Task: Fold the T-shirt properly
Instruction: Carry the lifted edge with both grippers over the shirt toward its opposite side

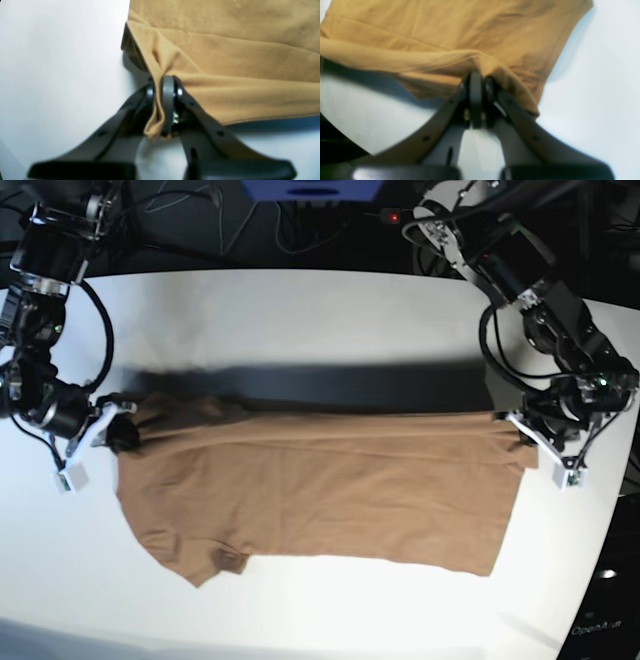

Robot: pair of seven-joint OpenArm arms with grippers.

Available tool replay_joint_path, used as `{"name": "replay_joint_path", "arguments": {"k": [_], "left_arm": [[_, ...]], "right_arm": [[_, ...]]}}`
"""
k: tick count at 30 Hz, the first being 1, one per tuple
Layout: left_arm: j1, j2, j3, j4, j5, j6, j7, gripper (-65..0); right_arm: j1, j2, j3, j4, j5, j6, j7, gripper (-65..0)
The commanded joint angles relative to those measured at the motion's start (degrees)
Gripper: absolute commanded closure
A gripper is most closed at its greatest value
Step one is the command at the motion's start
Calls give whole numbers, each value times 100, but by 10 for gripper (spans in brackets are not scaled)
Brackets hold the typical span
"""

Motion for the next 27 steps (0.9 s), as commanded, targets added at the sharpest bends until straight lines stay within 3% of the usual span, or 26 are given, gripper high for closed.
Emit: {"name": "replay_joint_path", "arguments": {"k": [1, 12, 20, 27], "left_arm": [[-113, -39, 37, 123, -49, 21, -100, -27], [124, -171, 687, 114, 13, 21, -1453, -27], [353, -189, 933, 61, 13, 289, -2051, -27], [300, -364, 916, -194, 13, 368, -2165, -27]], "right_arm": [[126, 128, 3, 101, 69, 35, 121, -9], [135, 145, -58, 101, 69, 35, 130, -9], [135, 409, -559, 84, 69, 35, 710, -9], [258, 532, -814, 49, -54, 17, 1106, -9]]}}
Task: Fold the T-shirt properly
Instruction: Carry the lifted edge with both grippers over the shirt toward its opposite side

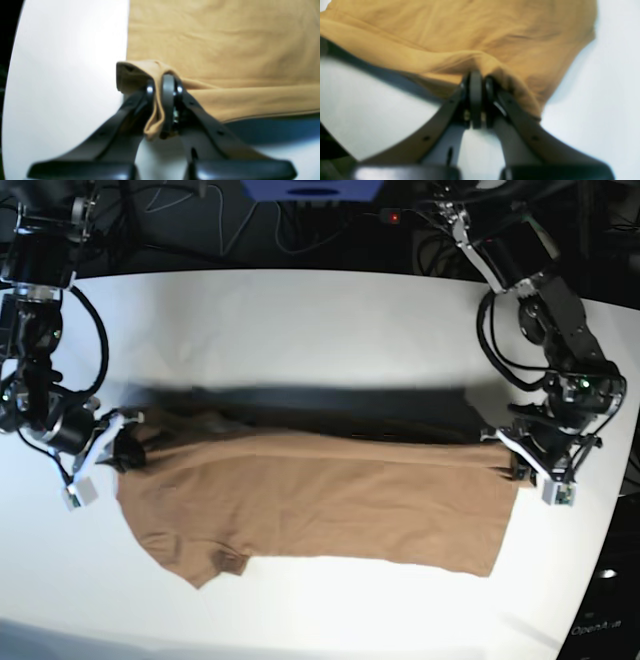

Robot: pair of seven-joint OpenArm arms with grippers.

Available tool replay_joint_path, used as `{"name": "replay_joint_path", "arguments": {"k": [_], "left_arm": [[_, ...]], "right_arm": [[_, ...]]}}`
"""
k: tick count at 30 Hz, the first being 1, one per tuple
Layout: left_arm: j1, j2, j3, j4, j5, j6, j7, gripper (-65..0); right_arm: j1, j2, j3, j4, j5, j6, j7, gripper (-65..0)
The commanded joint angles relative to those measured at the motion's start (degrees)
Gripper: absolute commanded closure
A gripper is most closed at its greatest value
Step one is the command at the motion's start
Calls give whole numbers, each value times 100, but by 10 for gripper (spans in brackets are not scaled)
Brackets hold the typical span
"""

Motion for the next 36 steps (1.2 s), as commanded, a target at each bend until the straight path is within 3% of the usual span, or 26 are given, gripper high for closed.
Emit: {"name": "replay_joint_path", "arguments": {"k": [1, 7, 13, 20, 33, 36], "left_arm": [[-109, -63, 2, 3, -55, -4, -83, -27], [-118, -169, 2, -252, -108, -4, -100, -27], [-267, -169, -7, -595, -64, -4, -452, -27], [-425, -177, 11, -877, -64, -4, -531, -27], [-751, -186, 2, -1307, -55, -4, -803, -27], [-856, -353, -7, -1633, -99, -4, -812, -27]], "right_arm": [[167, 93, -4, 92, 33, 22, 159, -9], [316, -127, -30, 92, -758, 57, 186, -9], [439, -487, -30, 92, -1725, 531, 195, -9], [527, -716, -83, 83, -2402, 690, 388, -9], [624, -654, -645, 31, -2464, 690, 880, -7], [879, -593, -645, -391, -2464, 690, 915, -7]]}}
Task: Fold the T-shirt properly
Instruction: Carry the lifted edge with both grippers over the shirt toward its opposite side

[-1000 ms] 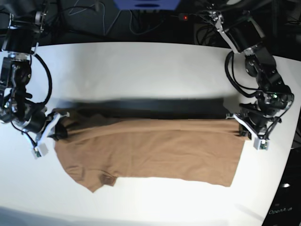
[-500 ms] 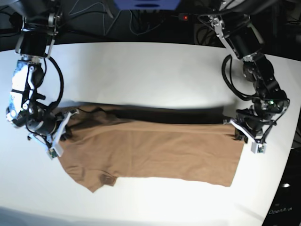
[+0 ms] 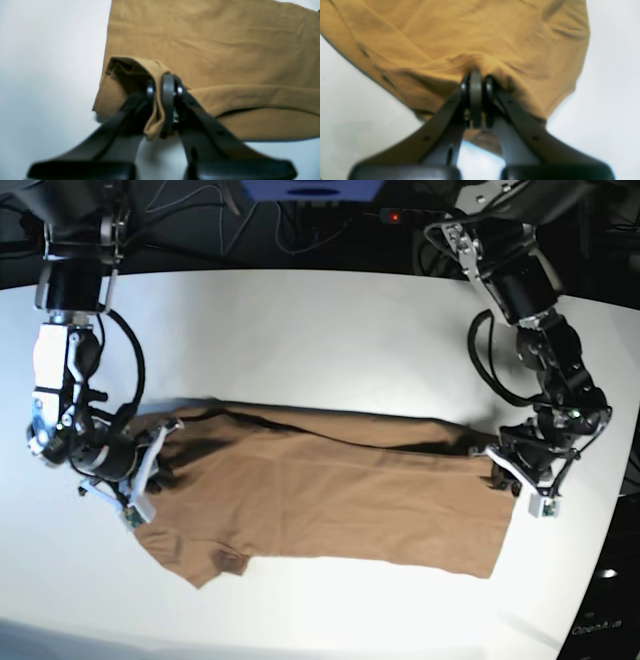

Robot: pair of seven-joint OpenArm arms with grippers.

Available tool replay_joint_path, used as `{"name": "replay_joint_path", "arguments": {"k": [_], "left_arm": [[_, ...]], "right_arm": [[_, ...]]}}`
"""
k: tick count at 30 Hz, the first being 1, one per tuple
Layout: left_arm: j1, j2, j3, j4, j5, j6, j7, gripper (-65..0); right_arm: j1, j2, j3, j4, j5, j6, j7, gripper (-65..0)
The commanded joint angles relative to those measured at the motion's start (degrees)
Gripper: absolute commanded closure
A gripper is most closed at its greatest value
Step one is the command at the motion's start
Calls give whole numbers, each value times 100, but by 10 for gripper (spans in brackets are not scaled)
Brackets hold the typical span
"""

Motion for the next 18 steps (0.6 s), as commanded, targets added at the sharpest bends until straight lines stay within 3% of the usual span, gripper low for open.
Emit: {"name": "replay_joint_path", "arguments": {"k": [1, 7, 18], "left_arm": [[-172, -95, -7, 46, -82, 36, -143, -27], [-198, -113, -7, -16, -90, 36, -152, -27], [-286, -139, -15, -33, -90, 36, -390, -27]], "right_arm": [[228, 72, 26, -42, 56, 3, 126, -7], [324, 221, -71, -447, 56, 3, 566, -7], [404, 335, -141, -746, 56, 3, 830, -7]]}}
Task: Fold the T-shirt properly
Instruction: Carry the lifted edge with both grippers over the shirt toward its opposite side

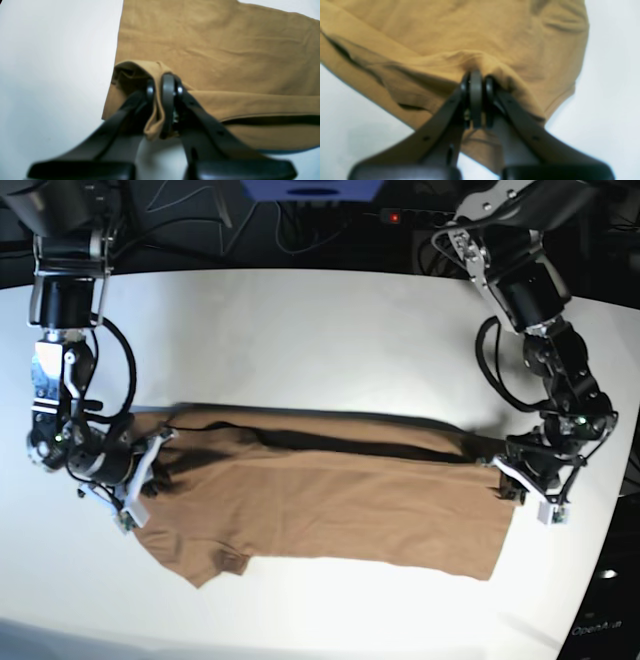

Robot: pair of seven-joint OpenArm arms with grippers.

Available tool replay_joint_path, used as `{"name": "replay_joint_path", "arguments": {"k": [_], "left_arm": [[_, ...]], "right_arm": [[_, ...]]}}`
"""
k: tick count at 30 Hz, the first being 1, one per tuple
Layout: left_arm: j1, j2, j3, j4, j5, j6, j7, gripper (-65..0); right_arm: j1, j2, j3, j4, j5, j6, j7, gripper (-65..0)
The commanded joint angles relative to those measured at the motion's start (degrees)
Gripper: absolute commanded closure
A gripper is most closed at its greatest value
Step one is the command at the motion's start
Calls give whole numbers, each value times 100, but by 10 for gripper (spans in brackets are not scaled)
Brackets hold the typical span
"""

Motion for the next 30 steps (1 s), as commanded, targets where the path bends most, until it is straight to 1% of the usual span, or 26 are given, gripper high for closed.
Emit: {"name": "replay_joint_path", "arguments": {"k": [1, 4, 14, 16, 18, 23, 30], "left_arm": [[-217, -69, 7, 74, -84, -12, -156, -27], [-296, -69, 7, 74, -57, -12, -156, -27], [-384, -96, 15, -111, -57, -12, -164, -27], [-384, -166, 7, -216, -57, -12, -367, -27], [-384, -201, 7, -401, -57, -12, -586, -27], [-384, -219, 7, -568, -57, -12, -718, -27], [-384, -219, 24, -568, -57, -12, -956, -29]], "right_arm": [[187, 93, 36, 87, 76, 23, 163, -7], [266, 110, -87, 78, 76, 23, 207, -7], [319, 93, -131, 70, 76, 23, 418, -7], [319, 93, -131, 70, 76, 23, 453, -7], [319, 110, -140, 70, 67, 23, 629, -7], [319, 260, -501, 34, 67, 23, 840, -7], [750, 286, -870, -1144, 67, 23, 1394, -7]]}}
